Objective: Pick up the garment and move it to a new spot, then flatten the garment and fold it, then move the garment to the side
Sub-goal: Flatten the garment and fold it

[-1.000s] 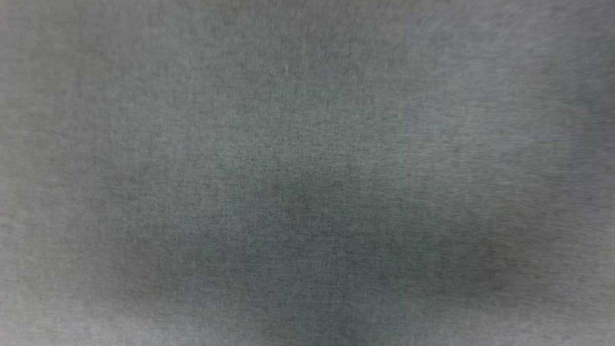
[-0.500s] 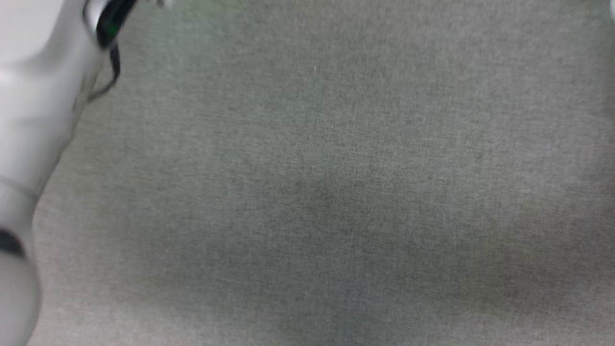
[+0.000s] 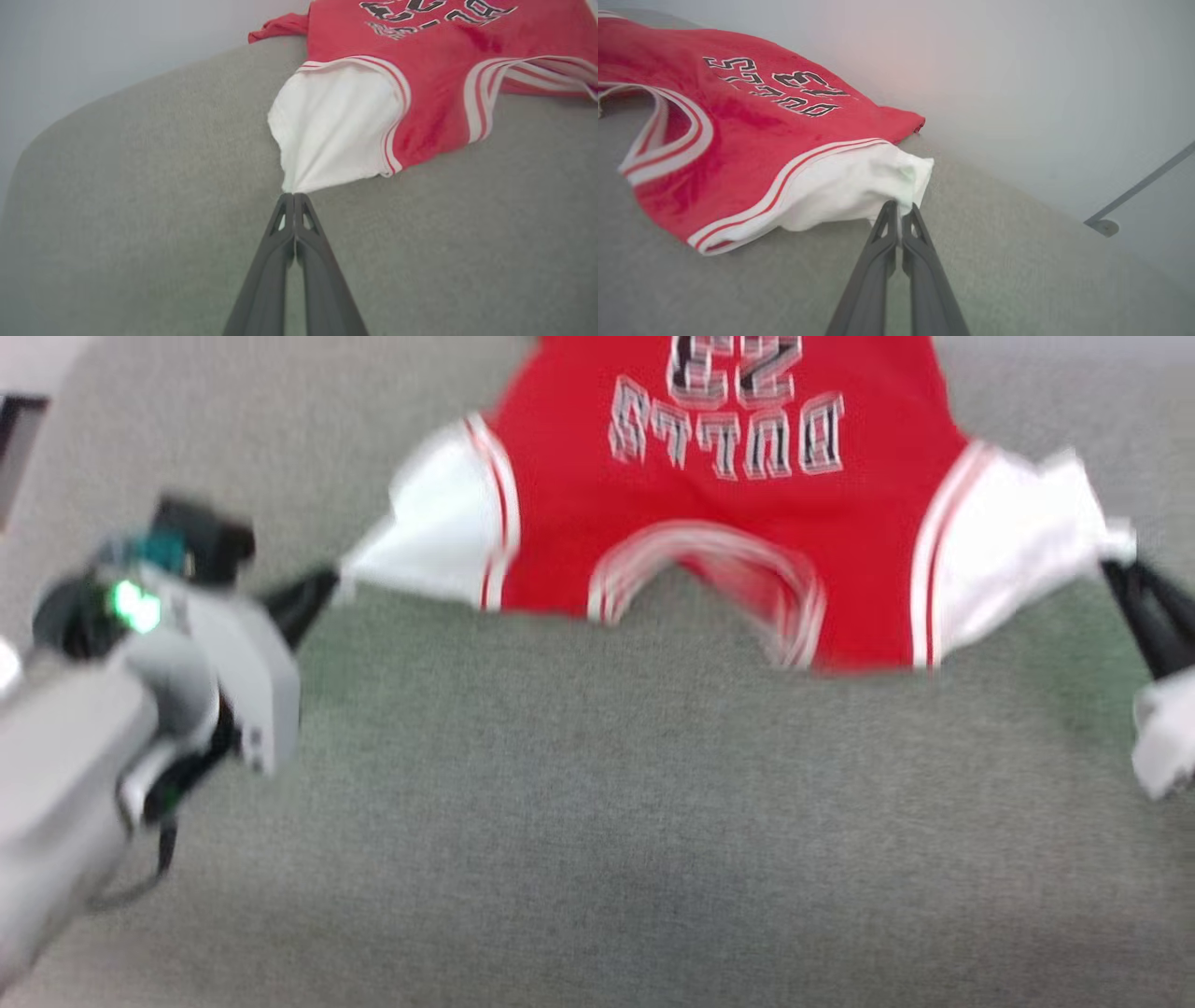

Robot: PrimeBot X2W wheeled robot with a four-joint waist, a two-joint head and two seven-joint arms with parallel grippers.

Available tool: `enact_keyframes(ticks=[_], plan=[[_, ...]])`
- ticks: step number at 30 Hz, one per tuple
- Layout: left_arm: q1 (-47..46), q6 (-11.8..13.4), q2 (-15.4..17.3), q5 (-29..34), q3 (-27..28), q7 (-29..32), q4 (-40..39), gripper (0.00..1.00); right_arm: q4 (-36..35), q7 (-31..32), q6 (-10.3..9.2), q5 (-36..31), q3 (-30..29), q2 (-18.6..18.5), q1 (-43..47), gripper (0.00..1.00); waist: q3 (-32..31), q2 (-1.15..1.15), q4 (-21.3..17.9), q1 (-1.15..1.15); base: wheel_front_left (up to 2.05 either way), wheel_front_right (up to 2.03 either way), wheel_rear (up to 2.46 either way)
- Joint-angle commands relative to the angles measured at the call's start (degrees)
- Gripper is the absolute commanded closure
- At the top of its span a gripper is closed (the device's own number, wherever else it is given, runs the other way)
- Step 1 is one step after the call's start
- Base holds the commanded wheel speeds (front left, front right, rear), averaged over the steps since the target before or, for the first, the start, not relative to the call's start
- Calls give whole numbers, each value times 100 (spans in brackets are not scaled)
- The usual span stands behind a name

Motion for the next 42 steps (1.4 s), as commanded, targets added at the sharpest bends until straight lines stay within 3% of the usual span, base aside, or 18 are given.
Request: enact_keyframes(ticks=[1,11,18,26,32,33,34,37,42], plan=[[269,185,190,-62,-18,-27,-254,100,-91,39,-11,100,-43,-65,336,100,-627,0,-183,0,0,0,0],[2202,1720,1582,-921,-169,-113,-2552,100,-817,584,-11,628,-307,-394,2161,100,-992,0,-368,0,0,0,0],[3081,2555,2191,-1537,-229,-312,-3653,100,-1586,1270,-11,1145,-262,-799,3111,100,-1029,0,-405,0,0,0,0],[3647,3011,2245,-1938,-222,-756,-4119,100,-2078,1950,-11,1610,-552,-1008,3826,100,-934,0,-400,0,0,0,0],[3745,3001,2025,-2021,-179,-968,-4067,100,-1762,2572,-11,1475,-809,-670,3731,100,-823,0,-373,0,0,0,0],[3732,3001,1993,-2000,-178,-991,-4040,100,-1662,2704,-12,1466,-852,-538,3678,67,-805,0,-366,0,0,0,0],[3702,2973,1927,-1987,-158,-1019,-4037,100,-1621,2822,-12,1407,-857,-432,3625,0,-789,0,-351,0,0,0,0],[3645,2955,1836,-1922,-184,-990,-4000,100,-1599,3185,-12,1352,-871,-227,3489,0,-742,0,-312,0,0,0,0],[3572,2980,1729,-1860,-151,-1044,-3974,100,-2026,3618,-11,1572,-1250,-299,3442,0,-678,0,-259,0,0,0,0]])
